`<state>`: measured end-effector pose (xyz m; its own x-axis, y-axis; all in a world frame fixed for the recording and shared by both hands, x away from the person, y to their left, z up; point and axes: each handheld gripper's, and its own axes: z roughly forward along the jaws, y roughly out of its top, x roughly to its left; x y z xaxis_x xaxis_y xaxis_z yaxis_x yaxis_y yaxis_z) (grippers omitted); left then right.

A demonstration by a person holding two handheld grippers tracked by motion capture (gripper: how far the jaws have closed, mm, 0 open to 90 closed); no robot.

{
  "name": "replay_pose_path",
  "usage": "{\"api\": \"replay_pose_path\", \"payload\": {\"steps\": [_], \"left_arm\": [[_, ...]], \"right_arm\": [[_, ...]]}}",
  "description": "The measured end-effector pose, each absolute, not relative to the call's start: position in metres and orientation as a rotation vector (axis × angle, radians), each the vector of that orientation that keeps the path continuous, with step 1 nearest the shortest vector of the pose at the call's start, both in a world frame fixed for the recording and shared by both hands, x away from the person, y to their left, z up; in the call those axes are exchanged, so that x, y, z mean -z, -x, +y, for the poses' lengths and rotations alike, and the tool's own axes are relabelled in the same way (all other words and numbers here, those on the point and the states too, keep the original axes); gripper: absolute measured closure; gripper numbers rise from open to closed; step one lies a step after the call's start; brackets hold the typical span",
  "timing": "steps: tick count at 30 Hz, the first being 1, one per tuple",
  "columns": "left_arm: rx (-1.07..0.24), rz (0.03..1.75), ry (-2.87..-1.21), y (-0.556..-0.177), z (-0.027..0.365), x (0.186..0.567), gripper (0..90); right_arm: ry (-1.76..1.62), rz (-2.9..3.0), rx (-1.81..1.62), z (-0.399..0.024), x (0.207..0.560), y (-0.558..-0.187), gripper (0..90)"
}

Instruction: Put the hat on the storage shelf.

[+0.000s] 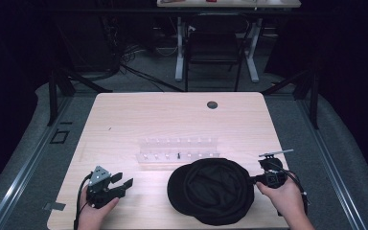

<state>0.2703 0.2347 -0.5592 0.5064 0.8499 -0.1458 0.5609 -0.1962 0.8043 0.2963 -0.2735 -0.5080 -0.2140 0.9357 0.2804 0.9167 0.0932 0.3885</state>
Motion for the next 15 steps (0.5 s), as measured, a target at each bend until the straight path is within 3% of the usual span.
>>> {"api": "replay_pose_path", "payload": {"steps": [15], "left_arm": [[-0.42,1.159,-1.886,-0.272,0.232,0.56,46.7]], "right_arm": [[-1.946,2.427,-0.575,-0.265,0.506,-0.315,81.7]]}}
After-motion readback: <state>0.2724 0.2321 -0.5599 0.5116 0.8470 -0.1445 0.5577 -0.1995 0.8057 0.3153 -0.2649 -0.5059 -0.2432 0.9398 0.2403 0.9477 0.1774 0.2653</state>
